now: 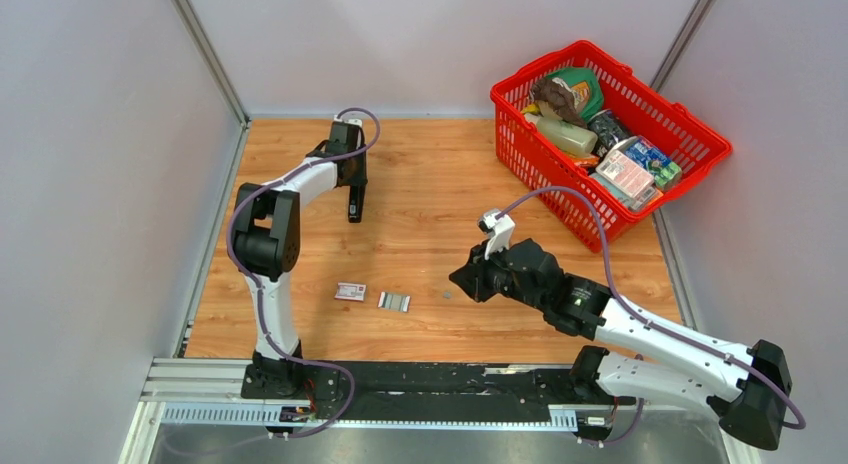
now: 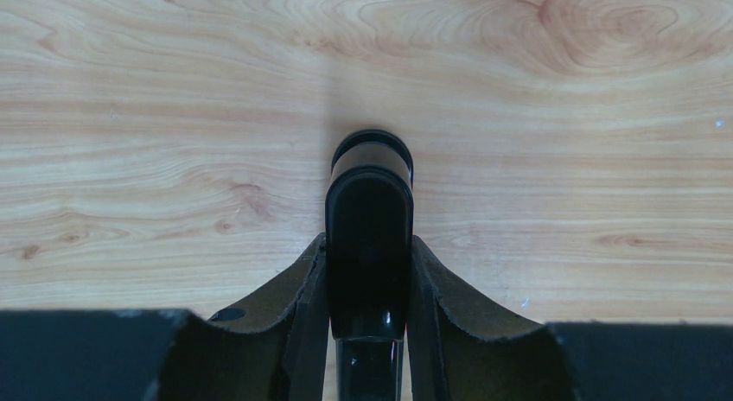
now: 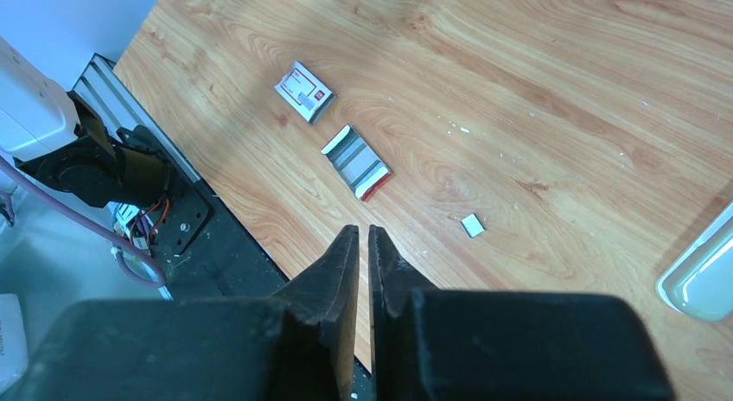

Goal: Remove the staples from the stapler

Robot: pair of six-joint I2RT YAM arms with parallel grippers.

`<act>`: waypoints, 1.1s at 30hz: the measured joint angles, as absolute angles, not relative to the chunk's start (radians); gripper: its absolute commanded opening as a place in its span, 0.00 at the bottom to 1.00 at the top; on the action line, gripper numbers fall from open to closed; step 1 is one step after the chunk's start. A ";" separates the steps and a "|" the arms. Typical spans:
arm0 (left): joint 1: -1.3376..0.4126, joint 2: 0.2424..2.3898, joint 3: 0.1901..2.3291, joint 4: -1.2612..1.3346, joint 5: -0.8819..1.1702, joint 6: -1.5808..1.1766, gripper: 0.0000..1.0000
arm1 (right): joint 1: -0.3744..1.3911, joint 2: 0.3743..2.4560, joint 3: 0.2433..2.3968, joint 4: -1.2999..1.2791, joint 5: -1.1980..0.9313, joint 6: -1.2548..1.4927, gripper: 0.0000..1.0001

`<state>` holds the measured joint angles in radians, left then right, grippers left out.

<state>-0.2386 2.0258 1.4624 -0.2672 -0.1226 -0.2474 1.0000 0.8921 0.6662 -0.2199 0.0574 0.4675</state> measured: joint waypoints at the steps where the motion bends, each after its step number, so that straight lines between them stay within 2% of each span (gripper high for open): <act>1: -0.239 2.032 1.465 -0.268 -0.126 -0.247 0.39 | 1.000 0.895 0.666 -0.219 0.055 0.468 0.16; 5: -0.239 2.045 1.467 -0.271 -0.136 -0.242 0.51 | 1.000 0.899 0.666 -0.219 0.052 0.473 0.25; 8: -0.239 2.045 1.467 -0.261 -0.134 -0.236 0.66 | 1.000 0.899 0.666 -0.219 0.051 0.476 0.32; 9: -0.239 2.045 1.467 -0.259 -0.132 -0.233 0.74 | 1.000 0.899 0.666 -0.219 0.051 0.476 0.34; 10: -0.239 2.045 1.467 -0.258 -0.131 -0.233 0.76 | 1.000 0.899 0.667 -0.220 0.051 0.478 0.38; 11: -0.239 2.045 1.467 -0.256 -0.130 -0.230 0.83 | 1.000 0.899 0.667 -0.222 0.051 0.479 0.40; 17: -0.239 2.013 1.467 -0.273 -0.105 -0.224 0.84 | 1.000 0.899 0.699 -0.263 0.066 0.474 0.58; 22: -0.239 1.853 1.449 -0.295 -0.038 -0.237 0.83 | 1.000 0.883 0.756 -0.325 0.147 0.449 0.71; 28: -0.256 1.599 1.330 -0.271 0.119 -0.287 0.82 | 0.970 0.916 0.848 -0.451 0.297 0.438 0.76; 33: -0.378 1.528 1.261 -0.275 0.156 -0.301 0.82 | 0.863 0.965 0.882 -0.517 0.337 0.445 0.76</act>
<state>-0.3782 1.5280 1.2606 -0.2752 0.1562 -0.3008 0.8627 0.9653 0.8822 -0.5167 0.3367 0.4446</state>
